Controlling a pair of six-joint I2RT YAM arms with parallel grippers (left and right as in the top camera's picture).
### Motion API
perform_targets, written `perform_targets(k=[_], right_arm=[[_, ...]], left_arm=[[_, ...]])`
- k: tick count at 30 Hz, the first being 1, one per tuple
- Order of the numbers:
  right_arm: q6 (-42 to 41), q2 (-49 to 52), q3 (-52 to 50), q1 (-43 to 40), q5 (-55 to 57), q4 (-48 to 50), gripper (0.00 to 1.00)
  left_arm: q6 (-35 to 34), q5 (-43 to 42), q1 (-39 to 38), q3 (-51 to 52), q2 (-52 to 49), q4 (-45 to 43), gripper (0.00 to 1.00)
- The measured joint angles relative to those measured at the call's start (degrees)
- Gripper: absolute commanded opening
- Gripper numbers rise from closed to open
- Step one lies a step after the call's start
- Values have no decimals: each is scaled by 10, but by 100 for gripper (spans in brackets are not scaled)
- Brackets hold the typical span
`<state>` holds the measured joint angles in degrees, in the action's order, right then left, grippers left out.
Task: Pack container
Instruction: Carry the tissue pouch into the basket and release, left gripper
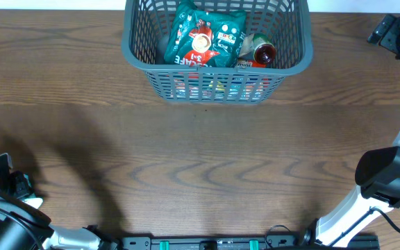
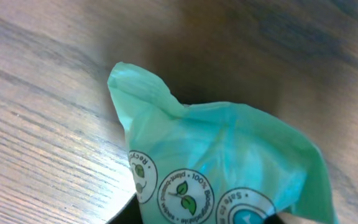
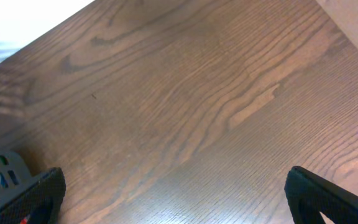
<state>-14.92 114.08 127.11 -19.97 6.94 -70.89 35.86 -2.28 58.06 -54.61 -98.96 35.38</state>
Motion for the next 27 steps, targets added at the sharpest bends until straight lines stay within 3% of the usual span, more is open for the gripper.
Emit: perform_targets(k=[3, 4, 8, 12, 17, 23, 27], right_arm=[[0, 0, 0, 0, 0, 0, 99], [0, 0, 0, 0, 0, 0, 99], [0, 0, 0, 0, 0, -4, 99], [0, 0, 0, 0, -2, -13, 99], [0, 0, 0, 0, -17, -26, 99], [9, 0, 0, 0, -35, -61, 99], [19, 0, 0, 0, -37, -85, 99]], left_arm=[[-14, -4, -3, -1, 0, 0, 13], [-23, -8, -6, -3, 0, 1, 8], [-97, -33, -39, -36, 0, 6, 6], [-228, -44, -103, -127, 5, 51, 6], [-325, -56, -217, -280, 11, 158, 6], [-358, -78, -399, -498, 12, 245, 5], [-307, -84, -536, -617, 14, 247, 6]])
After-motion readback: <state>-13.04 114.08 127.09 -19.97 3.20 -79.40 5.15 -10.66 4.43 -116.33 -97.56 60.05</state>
